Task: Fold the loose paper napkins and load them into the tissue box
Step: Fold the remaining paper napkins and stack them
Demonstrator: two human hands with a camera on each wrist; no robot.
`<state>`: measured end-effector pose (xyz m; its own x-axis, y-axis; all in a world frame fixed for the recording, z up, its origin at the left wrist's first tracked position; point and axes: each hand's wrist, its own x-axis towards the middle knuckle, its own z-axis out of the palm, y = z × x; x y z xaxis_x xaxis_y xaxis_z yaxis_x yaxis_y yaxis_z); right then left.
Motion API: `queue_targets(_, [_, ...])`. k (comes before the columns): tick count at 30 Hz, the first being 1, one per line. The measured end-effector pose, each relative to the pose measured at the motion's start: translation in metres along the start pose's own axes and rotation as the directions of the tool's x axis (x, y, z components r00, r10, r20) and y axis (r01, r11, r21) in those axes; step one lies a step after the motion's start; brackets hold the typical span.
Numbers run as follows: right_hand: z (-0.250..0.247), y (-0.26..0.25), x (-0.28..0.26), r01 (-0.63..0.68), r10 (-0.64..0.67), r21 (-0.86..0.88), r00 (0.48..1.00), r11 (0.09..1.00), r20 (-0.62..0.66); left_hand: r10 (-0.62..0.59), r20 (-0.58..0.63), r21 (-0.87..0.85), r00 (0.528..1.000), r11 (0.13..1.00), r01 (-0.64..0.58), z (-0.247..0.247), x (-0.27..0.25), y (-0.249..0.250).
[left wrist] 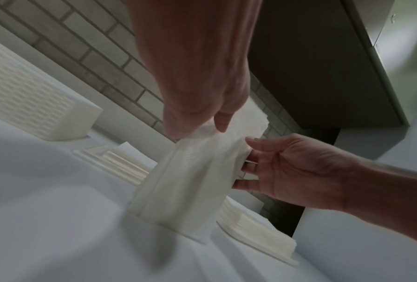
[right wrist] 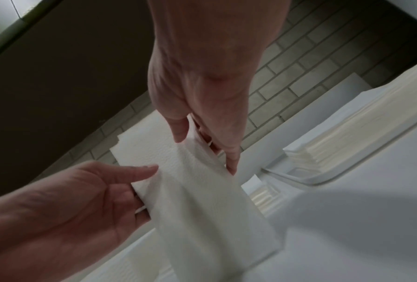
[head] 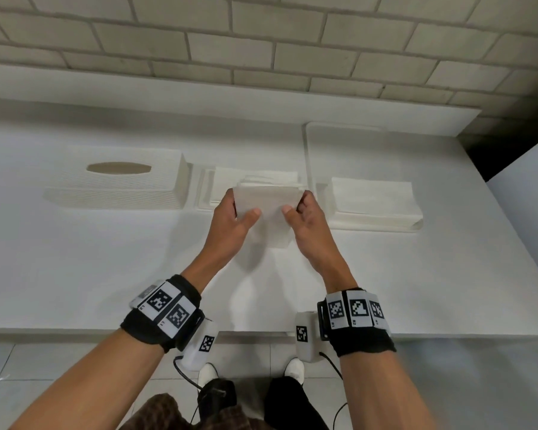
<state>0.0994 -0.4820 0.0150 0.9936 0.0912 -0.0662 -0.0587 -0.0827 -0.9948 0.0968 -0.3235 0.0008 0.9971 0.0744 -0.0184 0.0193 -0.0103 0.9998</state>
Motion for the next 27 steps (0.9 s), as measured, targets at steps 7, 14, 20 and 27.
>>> queue_targets(7, [0.006,0.008,0.002,-0.004,0.003,-0.029,1.000,1.000,-0.011,0.042,0.000,0.071,0.999,0.997,-0.042,0.003,0.004,-0.002])
queue_targets(14, [0.006,0.008,0.006,-0.011,0.010,-0.034,1.000,0.999,-0.020,0.033,0.018,0.066,0.999,0.997,-0.034,0.001,0.007,-0.006])
queue_targets(20, [0.005,0.006,0.002,-0.025,0.025,-0.044,1.000,0.999,0.001,0.014,0.045,0.090,0.999,0.996,-0.018,-0.001,0.004,-0.002])
queue_targets(27, [-0.021,-0.058,0.009,0.088,-0.079,-0.169,0.995,0.982,0.062,0.045,0.241,0.445,0.969,0.883,-0.151,-0.016,0.015,0.038])
